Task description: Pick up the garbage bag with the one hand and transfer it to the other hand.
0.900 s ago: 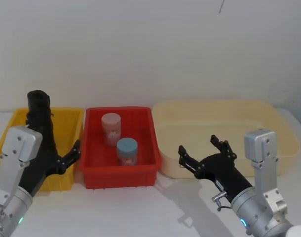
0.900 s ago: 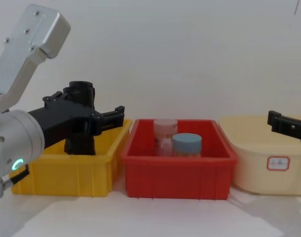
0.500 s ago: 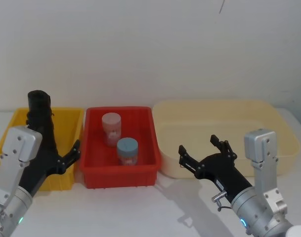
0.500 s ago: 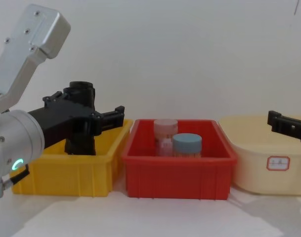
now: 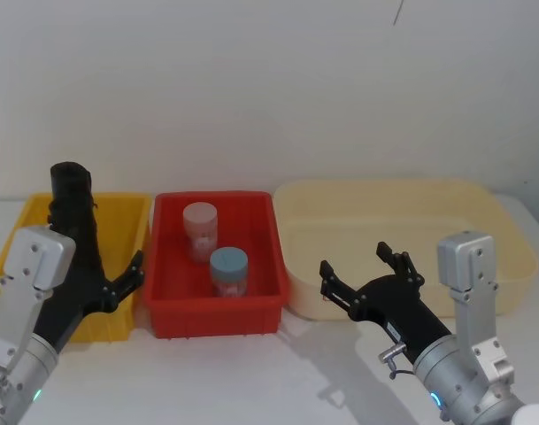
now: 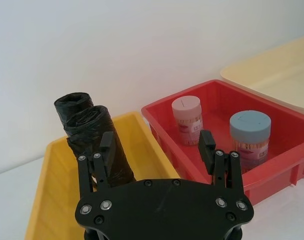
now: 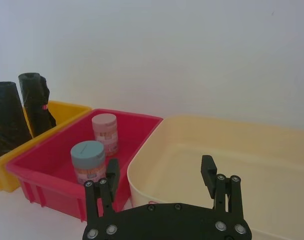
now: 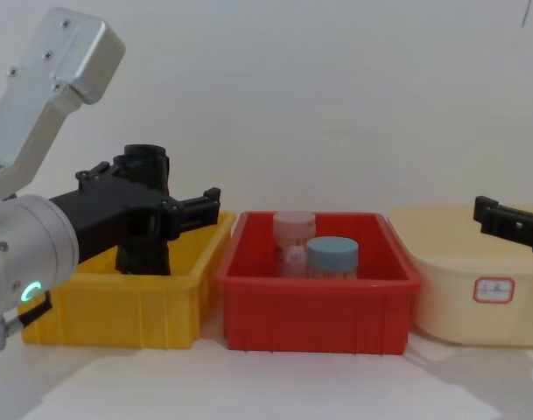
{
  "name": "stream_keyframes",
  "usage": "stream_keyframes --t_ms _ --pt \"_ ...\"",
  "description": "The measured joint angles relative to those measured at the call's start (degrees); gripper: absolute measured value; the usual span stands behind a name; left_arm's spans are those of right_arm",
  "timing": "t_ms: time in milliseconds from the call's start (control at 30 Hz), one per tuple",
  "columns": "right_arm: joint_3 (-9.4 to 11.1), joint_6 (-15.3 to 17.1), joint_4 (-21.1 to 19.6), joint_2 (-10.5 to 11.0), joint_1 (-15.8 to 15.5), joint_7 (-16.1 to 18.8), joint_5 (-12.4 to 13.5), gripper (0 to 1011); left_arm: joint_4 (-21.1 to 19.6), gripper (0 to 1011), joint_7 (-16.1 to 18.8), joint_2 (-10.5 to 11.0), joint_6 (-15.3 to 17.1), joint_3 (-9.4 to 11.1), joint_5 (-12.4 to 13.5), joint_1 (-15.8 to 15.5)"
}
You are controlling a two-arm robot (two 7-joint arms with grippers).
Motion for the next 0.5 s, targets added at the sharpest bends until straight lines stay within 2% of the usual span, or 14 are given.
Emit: stream_keyframes --t_ms 500 --pt "0.0 0.0 0.0 0.0 0.0 0.0 0.0 1001 0.0 1001 0.0 0.0 0.0 0.0 0.0 0.0"
